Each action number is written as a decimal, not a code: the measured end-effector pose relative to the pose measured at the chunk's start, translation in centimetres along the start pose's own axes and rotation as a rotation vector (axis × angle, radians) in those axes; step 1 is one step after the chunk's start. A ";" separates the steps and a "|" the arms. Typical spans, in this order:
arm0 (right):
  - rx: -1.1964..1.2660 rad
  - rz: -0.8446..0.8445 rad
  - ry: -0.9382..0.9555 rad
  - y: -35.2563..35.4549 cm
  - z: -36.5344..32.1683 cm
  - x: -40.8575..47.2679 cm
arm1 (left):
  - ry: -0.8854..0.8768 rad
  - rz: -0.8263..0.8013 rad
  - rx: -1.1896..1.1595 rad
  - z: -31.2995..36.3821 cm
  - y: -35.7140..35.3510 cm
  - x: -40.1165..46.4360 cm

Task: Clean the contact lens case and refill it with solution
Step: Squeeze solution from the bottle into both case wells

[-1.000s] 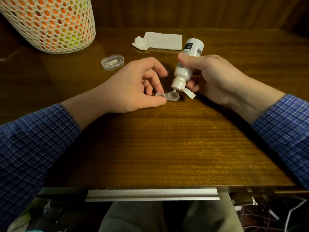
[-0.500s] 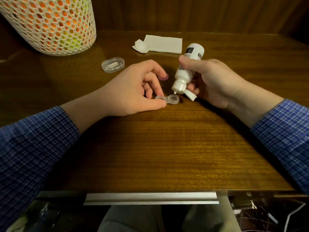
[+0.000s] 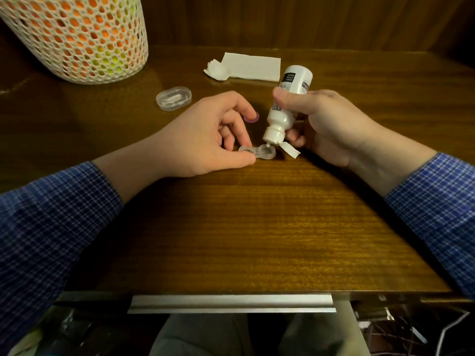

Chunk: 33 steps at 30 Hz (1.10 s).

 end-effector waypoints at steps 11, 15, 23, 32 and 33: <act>0.036 0.004 0.009 0.1 0.1 0.1 | 0.005 0.005 0.013 0.0 0.0 0.0; 0.044 0.008 0.016 0.1 0.1 0.2 | 0.011 0.005 0.007 0.1 0.0 0.0; 0.039 0.004 0.017 0.1 0.2 0.2 | 0.017 0.003 0.007 0.1 0.0 -0.1; 0.039 -0.004 0.024 0.0 0.1 0.1 | 0.021 0.002 0.014 0.0 0.0 0.0; 0.040 -0.007 0.027 0.0 0.1 0.1 | 0.022 0.002 0.011 0.0 0.0 0.0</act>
Point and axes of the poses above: each hand's wrist, its own x-axis towards the middle knuckle, its own y-axis out of the back of the hand, z = x × y, the point moved 3 cm from there along x, towards the middle knuckle, and after that the axes turned 3 degrees about -y, right-handed, at the moved point
